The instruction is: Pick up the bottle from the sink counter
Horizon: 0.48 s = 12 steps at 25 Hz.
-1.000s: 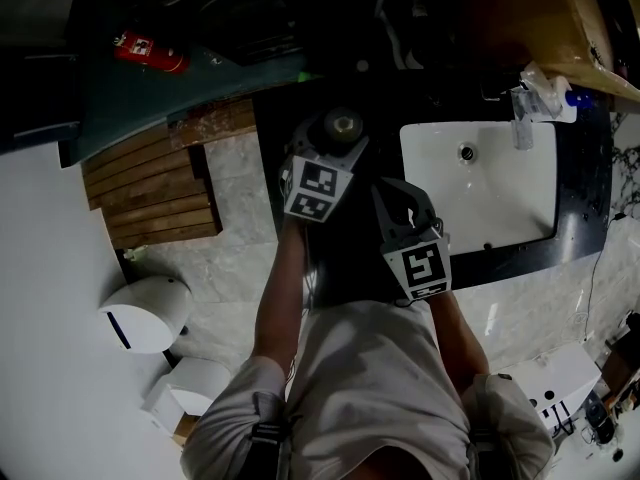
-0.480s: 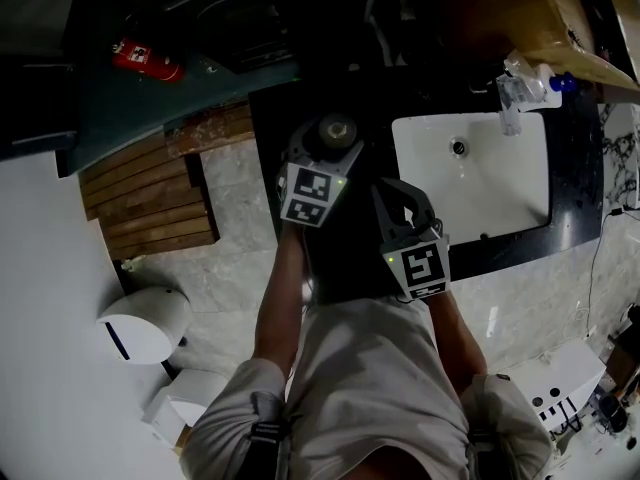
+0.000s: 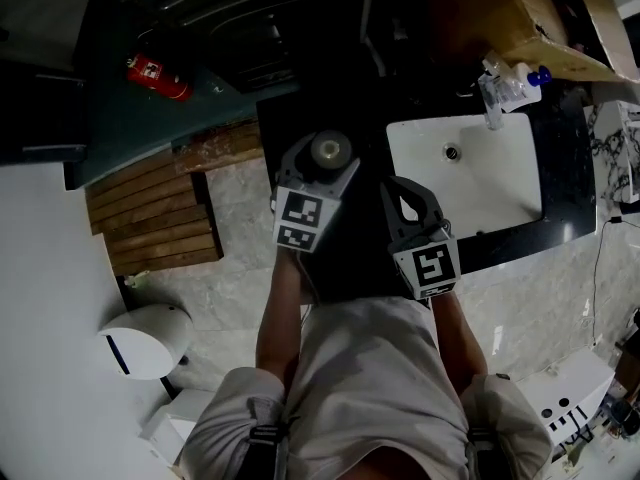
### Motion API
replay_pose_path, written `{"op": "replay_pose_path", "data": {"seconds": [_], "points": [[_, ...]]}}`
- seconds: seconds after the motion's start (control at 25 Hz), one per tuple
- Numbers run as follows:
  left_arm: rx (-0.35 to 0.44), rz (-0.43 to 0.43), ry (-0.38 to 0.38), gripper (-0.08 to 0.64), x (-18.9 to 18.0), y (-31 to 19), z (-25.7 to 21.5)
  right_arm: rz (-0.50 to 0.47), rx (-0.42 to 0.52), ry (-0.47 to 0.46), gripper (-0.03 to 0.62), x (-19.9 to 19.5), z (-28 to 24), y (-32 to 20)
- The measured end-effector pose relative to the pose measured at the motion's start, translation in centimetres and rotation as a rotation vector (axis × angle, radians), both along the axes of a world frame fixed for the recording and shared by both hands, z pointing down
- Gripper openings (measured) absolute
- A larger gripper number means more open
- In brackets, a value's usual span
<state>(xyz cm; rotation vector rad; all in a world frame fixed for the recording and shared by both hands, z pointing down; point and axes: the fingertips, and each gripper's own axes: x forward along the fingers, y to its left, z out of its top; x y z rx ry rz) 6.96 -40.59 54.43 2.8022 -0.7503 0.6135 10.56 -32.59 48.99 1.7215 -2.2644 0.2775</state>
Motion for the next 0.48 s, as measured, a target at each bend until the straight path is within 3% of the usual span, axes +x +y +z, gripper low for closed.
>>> {"op": "replay_pose_path", "data": {"seconds": [0.48], "points": [[0.093,-0.024,0.079,0.325,-4.3,4.0,-9.0,-0.019,0.144,0.072,-0.005,-0.2,-6.8,0.5]]}}
